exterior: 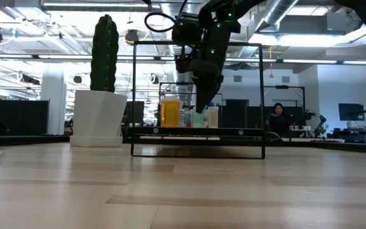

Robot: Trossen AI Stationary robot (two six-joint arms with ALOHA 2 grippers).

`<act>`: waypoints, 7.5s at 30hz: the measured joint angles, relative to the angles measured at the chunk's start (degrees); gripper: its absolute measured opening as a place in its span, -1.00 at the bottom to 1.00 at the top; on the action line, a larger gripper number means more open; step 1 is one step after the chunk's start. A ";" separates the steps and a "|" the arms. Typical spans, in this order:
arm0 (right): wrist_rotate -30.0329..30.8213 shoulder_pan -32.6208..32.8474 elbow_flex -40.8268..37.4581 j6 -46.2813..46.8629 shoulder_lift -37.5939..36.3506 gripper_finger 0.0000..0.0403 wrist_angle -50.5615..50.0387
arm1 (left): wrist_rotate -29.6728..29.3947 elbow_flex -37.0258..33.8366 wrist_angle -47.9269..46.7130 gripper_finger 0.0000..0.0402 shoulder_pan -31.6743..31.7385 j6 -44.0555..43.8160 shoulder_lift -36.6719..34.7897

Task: Pick and place medicine bottles onto shelf by color
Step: Put the blue pill bottle on the shelf, then put the yellow pill bottle on the shelf

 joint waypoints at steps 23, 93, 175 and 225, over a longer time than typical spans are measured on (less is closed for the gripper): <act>0.05 -0.26 -0.39 -0.04 0.07 0.02 1.22 | -0.13 0.00 0.02 0.07 0.01 -0.29 0.00; -10.36 69.66 -50.88 64.97 -45.46 0.13 14.96 | -6.12 -0.24 6.77 0.07 -16.52 -6.13 4.55; -5.74 70.15 -52.15 61.53 -33.75 0.02 18.18 | -13.25 -0.22 6.99 0.07 -17.50 -11.99 4.46; -4.15 15.11 -32.86 18.82 -33.77 -0.38 -3.89 | -19.61 -0.11 2.56 0.07 -23.44 -11.47 3.89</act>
